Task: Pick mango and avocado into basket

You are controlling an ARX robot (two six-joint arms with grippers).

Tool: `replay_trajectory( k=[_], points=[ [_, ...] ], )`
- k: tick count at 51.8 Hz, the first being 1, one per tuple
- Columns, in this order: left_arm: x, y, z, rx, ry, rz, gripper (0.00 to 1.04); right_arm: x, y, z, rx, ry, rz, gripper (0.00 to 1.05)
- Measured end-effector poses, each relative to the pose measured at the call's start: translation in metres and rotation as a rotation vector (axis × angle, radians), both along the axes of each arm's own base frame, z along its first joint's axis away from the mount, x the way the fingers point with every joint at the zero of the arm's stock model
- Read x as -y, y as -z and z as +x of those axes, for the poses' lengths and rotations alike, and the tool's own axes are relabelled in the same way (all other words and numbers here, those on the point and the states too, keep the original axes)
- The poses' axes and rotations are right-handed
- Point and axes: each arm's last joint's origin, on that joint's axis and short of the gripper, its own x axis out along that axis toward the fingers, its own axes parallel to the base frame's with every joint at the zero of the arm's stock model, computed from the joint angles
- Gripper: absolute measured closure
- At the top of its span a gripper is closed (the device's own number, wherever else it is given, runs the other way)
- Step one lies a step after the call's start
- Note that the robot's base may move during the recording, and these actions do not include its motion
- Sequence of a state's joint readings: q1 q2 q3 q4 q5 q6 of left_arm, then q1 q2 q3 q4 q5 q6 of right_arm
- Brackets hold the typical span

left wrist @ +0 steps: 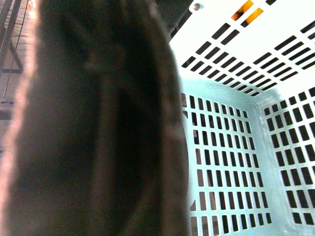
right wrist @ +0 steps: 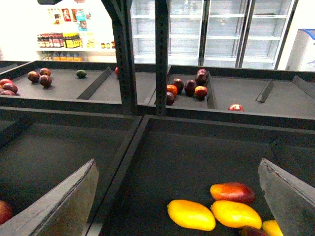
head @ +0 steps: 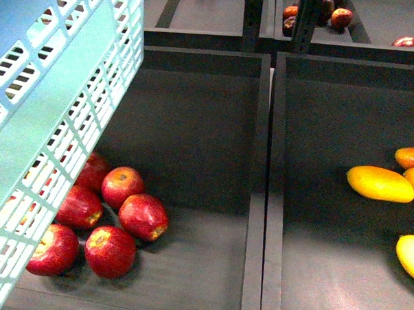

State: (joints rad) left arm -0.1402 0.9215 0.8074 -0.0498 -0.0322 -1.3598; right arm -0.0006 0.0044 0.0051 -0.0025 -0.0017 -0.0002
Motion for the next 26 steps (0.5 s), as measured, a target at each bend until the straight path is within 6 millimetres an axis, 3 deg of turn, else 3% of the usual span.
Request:
replay_trajectory(
  k=[7,12,15,18,26],
  points=[
    [0.0,0.0,0.001,0.015,0.036,0.036,0.99,0.0,0.0,0.0,0.0,0.0,0.0,0.08],
    [0.007,0.003,0.006,0.091,0.25,0.279,0.99,0.0,0.0,0.0,0.0,0.0,0.0,0.08],
    [0.02,0.016,0.018,0.144,0.433,0.628,0.99,0.0,0.0,0.0,0.0,0.0,0.0,0.08],
    [0.034,0.034,0.032,0.169,0.574,0.849,0.99,0.0,0.0,0.0,0.0,0.0,0.0,0.08],
    [0.063,0.068,0.057,0.174,0.814,0.946,0.99,0.0,0.0,0.0,0.0,0.0,0.0,0.08]
  ],
)
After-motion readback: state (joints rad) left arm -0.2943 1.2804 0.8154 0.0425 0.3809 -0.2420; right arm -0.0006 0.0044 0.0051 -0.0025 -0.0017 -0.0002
